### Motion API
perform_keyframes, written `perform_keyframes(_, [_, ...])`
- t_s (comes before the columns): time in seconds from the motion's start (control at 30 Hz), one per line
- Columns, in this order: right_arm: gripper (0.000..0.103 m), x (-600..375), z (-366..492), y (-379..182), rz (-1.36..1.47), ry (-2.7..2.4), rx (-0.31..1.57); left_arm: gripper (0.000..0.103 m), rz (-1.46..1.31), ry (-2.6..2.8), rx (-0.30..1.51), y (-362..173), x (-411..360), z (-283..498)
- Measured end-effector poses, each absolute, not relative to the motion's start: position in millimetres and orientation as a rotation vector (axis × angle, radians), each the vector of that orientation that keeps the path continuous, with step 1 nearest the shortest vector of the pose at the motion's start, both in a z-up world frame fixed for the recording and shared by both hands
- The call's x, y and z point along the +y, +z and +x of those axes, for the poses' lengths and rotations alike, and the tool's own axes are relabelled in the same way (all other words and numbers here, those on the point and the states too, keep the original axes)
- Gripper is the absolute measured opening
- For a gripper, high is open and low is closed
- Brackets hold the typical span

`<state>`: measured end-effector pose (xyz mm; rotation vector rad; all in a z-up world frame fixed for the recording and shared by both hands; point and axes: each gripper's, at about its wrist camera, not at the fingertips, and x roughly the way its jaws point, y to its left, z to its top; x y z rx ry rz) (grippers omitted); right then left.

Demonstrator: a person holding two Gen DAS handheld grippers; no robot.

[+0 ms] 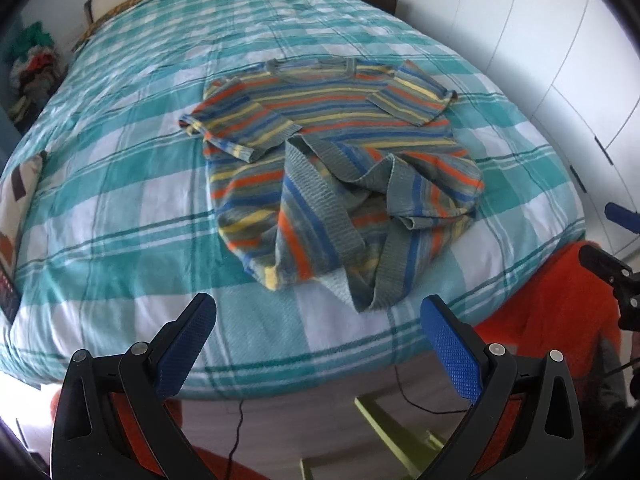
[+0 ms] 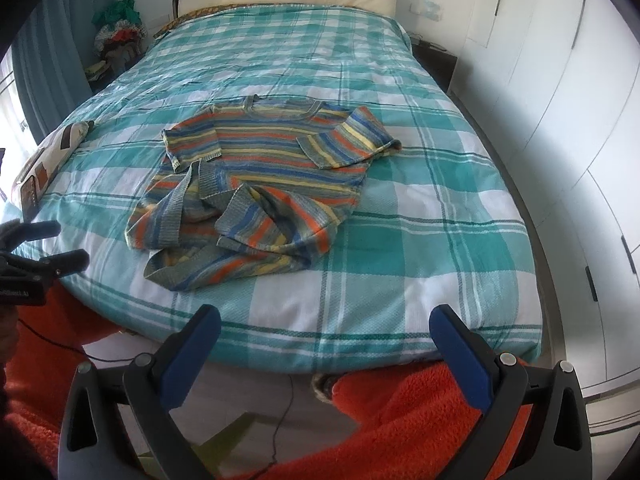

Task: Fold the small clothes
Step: 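Grasp the striped sweater's hem with the left and right grippers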

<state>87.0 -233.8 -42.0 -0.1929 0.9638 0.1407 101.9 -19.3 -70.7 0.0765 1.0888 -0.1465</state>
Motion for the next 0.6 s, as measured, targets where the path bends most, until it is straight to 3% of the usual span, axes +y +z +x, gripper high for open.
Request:
perform_keyframes(0.2, [0.103, -221, 116, -70, -0.171, 0.191, 1.005, 0.101, 0.193, -0.069, 1.110, -123, -43, 164])
perform_keyframes(0.23, [0.103, -220, 117, -71, -0.172, 0.190, 1.002, 0.095, 0.210, -0.051, 1.122, -132, -45, 171])
perform_keyframes(0.27, [0.103, -219, 118, -72, -0.170, 0.189, 1.005, 0.086, 0.222, -0.040, 1.139, -140, -46, 176])
perform_keyframes(0.33, [0.103, -220, 115, -71, -0.164, 0.192, 1.004, 0.021, 0.212, -0.018, 1.188, -152, -38, 180])
perform_keyframes(0.37, [0.103, -222, 114, -71, -0.166, 0.189, 1.003, 0.010, 0.154, -0.018, 1.210, -152, -27, 177])
perform_keyframes(0.6, [0.103, -210, 136, -82, -0.152, 0.224, 0.997, 0.008, -0.171, -0.010, 1.128, -112, 54, 129])
